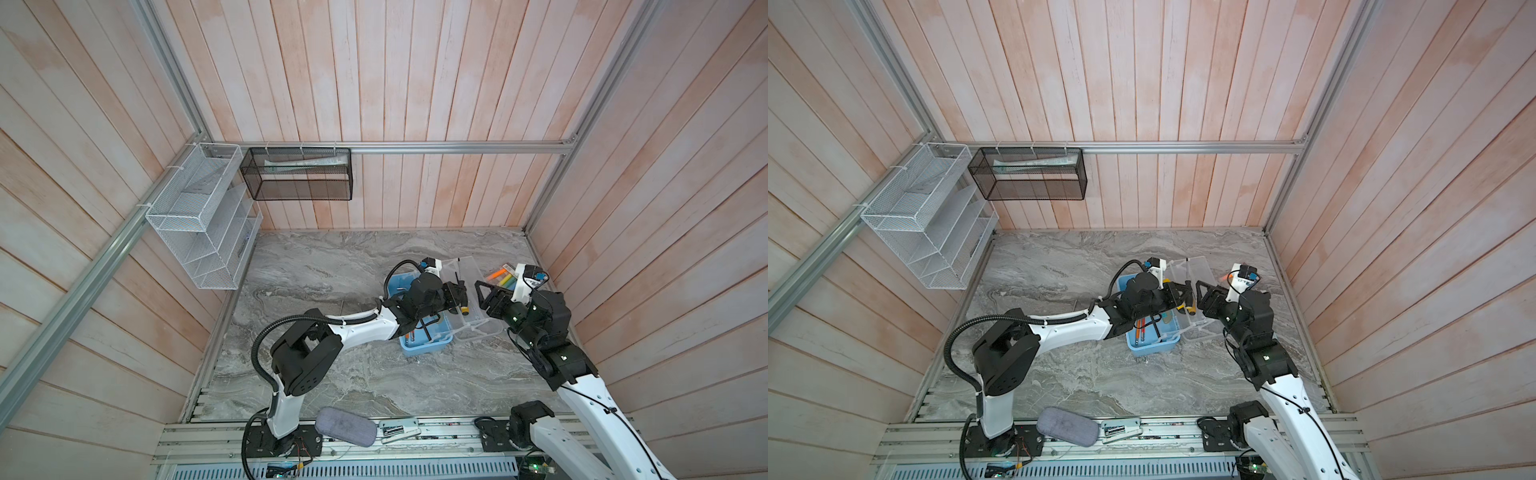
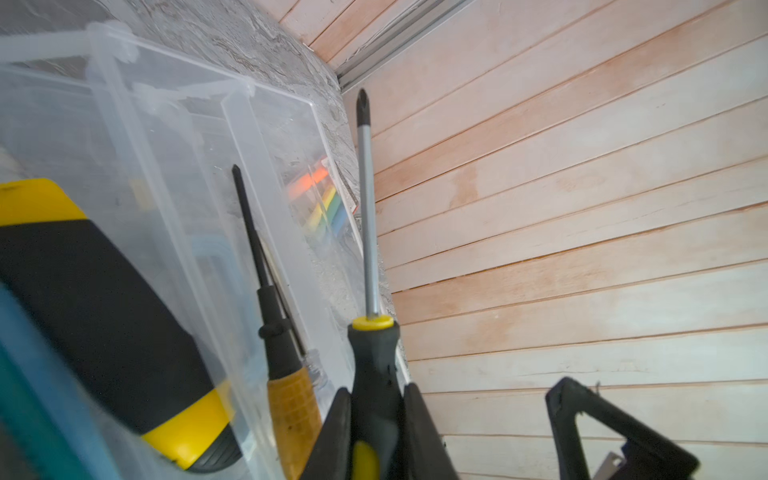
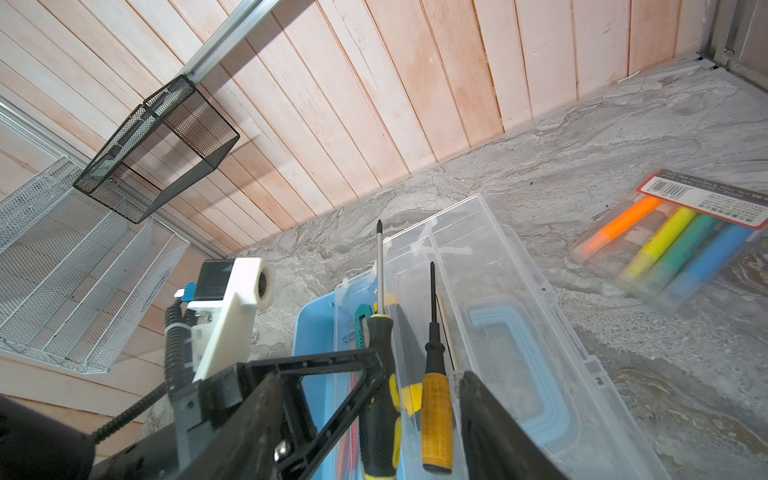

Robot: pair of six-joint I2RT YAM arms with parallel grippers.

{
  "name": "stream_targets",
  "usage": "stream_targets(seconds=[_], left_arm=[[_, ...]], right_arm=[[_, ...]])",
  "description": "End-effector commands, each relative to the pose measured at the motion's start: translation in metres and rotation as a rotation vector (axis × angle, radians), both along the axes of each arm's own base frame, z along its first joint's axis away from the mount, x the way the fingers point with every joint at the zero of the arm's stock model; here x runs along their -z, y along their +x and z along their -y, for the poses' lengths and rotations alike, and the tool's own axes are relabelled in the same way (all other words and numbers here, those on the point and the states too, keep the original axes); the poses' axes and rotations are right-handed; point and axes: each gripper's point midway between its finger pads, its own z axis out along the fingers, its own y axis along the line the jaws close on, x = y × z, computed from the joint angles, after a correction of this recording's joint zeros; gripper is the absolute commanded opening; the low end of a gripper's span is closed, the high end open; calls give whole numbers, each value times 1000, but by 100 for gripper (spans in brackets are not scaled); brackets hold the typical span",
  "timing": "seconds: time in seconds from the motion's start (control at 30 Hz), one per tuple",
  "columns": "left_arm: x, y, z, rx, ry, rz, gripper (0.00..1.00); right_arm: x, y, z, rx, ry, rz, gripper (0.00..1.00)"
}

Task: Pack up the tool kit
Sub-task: 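Lift the black-and-yellow screwdriver with the left gripper and carry it over the box, then lower the black-and-yellow screwdriver into the box and open the left gripper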

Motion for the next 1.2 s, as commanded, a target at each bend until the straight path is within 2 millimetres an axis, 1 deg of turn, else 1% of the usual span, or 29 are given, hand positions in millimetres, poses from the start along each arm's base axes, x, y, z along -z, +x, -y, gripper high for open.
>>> stream_targets(seconds=[0.0,0.07,0.13,0.2,0.3,0.47,0.63,0.9,0.93,1.0,1.07,1.17], left_arm=[[-25,9,20,7,-127,-7,0],[-19,14,26,-2,-114,-22,0],[-10,18,27,-22,-109,-54,0],[-4,21,28,-37,-111,-70,0],[-1,25,28,-61,-104,-84,0],[0,29,29,-78,-102,-87,0],[9,32,31,-85,-97,-116,0],[16,35,36,-90,-85,-134,0],[17,35,36,-89,-83,-136,0],[21,35,38,-88,-83,-149,8],[25,34,40,-80,-84,-159,10],[28,34,43,-72,-90,-169,11]], right_arm=[[4,-6,1,-16,-9,-8,66],[4,-7,1,-15,-10,-6,66],[5,-9,2,-14,-11,-6,66],[4,-10,4,-10,-15,1,66],[4,-10,5,-9,-20,3,66],[5,-10,6,-13,-20,3,66],[7,-10,7,-12,-23,2,66],[10,-11,8,-13,-23,0,66],[10,-11,9,-13,-24,0,66],[11,-10,10,-12,-24,0,66],[14,-10,9,-15,-22,-5,66],[16,-10,9,-18,-18,-9,66]])
